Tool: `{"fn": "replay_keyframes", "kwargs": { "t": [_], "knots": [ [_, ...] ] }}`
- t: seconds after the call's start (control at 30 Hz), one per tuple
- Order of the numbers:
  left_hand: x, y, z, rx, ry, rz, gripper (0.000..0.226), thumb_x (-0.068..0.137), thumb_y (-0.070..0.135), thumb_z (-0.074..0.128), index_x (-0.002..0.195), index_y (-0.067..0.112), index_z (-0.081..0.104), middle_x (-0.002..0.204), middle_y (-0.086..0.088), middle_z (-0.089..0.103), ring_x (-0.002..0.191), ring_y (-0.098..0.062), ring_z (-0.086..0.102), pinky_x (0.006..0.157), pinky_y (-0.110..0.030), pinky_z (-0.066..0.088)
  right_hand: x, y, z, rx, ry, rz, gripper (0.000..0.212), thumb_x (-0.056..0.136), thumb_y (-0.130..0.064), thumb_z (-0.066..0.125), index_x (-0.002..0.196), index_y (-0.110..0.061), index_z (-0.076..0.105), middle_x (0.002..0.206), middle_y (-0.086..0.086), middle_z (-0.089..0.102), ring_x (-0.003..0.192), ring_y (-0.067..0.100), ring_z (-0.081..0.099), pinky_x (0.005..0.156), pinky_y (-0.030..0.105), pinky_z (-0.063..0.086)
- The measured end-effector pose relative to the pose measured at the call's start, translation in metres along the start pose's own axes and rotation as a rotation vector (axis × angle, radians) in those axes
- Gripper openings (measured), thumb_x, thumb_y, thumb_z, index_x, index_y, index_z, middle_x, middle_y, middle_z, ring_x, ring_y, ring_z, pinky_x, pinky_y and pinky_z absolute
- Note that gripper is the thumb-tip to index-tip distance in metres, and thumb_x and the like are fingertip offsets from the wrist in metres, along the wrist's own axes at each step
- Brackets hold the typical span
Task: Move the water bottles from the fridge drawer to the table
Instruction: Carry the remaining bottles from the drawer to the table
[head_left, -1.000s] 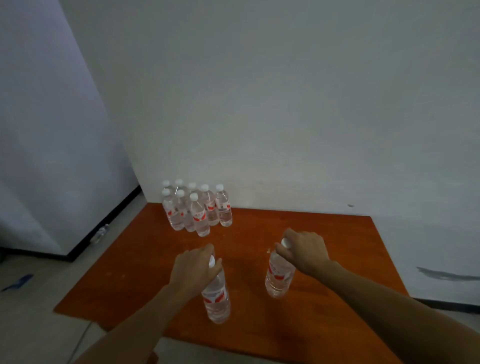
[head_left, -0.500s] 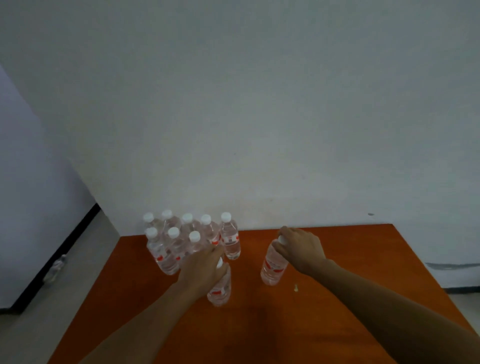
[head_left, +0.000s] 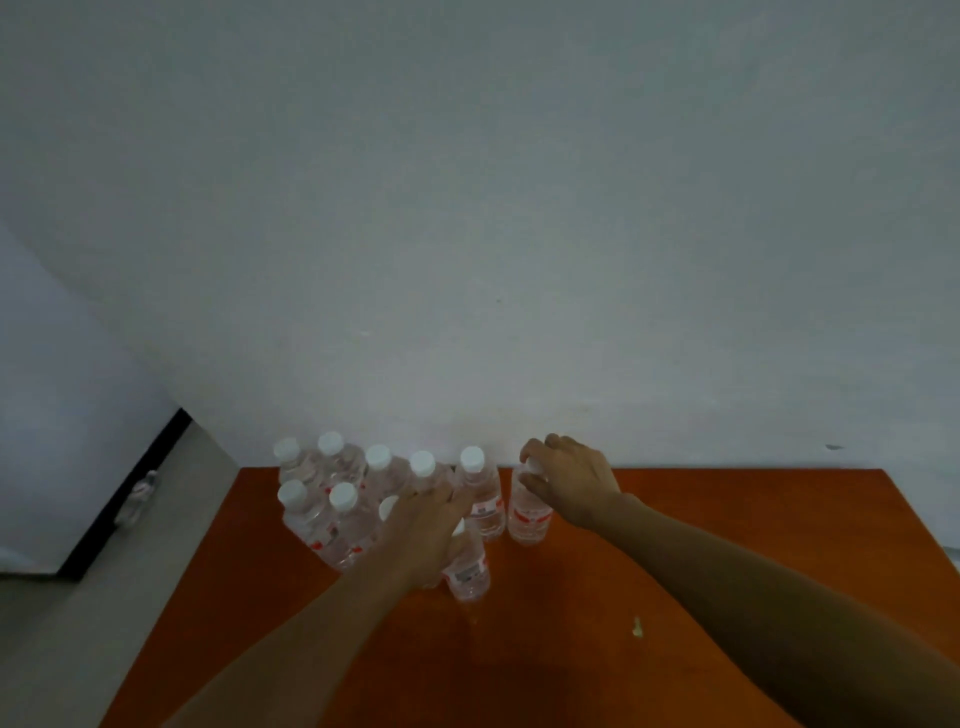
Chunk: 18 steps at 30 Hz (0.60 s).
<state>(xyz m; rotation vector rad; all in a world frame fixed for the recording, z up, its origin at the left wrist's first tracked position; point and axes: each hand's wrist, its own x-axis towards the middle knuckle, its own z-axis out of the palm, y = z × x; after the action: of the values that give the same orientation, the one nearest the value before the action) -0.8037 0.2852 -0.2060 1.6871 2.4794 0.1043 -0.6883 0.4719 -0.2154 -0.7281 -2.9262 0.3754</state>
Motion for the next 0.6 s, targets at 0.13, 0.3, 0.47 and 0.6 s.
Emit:
{"fn": "replay_keyframes", "kwargs": {
  "t": [0.13, 0.3, 0.47, 0.6],
  "knots": [
    [0.011, -0.007, 0.005, -0.019, 0.019, -0.002, 0.042, 0.091, 0.035, 0.055, 0.130, 0.023, 0.045, 0.129, -0.001, 0.054, 0.115, -0.021, 0.052, 0.096, -0.036, 0.042, 0.016, -0.001, 0.007, 0.002, -0.011, -0.023, 0.033, 0.096, -0.044, 0.047, 0.125, -0.026, 0.048, 0.119, 0.003, 0.056, 0.105, 0.020, 0.055, 0.079, 0.034, 0.046],
    [0.010, -0.015, 0.009, -0.099, 0.036, -0.008, 0.044, 0.086, 0.042, 0.058, 0.126, 0.026, 0.048, 0.127, 0.003, 0.056, 0.113, -0.018, 0.053, 0.094, -0.036, 0.043, 0.020, -0.009, 0.009, 0.042, -0.036, 0.040, 0.043, 0.092, -0.049, 0.052, 0.128, -0.026, 0.049, 0.120, 0.002, 0.054, 0.103, 0.021, 0.058, 0.082, 0.036, 0.049],
    [0.001, -0.023, 0.008, -0.100, 0.050, 0.048, 0.038, 0.084, 0.045, 0.059, 0.116, 0.025, 0.053, 0.124, 0.004, 0.056, 0.113, -0.017, 0.052, 0.092, -0.035, 0.043, 0.006, -0.018, 0.004, 0.049, -0.072, 0.144, 0.053, 0.092, -0.044, 0.056, 0.139, -0.025, 0.039, 0.130, 0.004, 0.050, 0.109, 0.024, 0.058, 0.087, 0.038, 0.050],
    [-0.007, -0.021, -0.011, -0.045, 0.139, 0.159, 0.039, 0.090, 0.042, 0.051, 0.125, 0.025, 0.049, 0.121, 0.004, 0.051, 0.113, -0.018, 0.047, 0.095, -0.032, 0.036, -0.026, -0.031, -0.009, 0.024, -0.014, 0.273, 0.059, 0.092, -0.039, 0.058, 0.143, -0.023, 0.033, 0.136, 0.006, 0.047, 0.111, 0.025, 0.057, 0.084, 0.033, 0.048]
  ]
}}
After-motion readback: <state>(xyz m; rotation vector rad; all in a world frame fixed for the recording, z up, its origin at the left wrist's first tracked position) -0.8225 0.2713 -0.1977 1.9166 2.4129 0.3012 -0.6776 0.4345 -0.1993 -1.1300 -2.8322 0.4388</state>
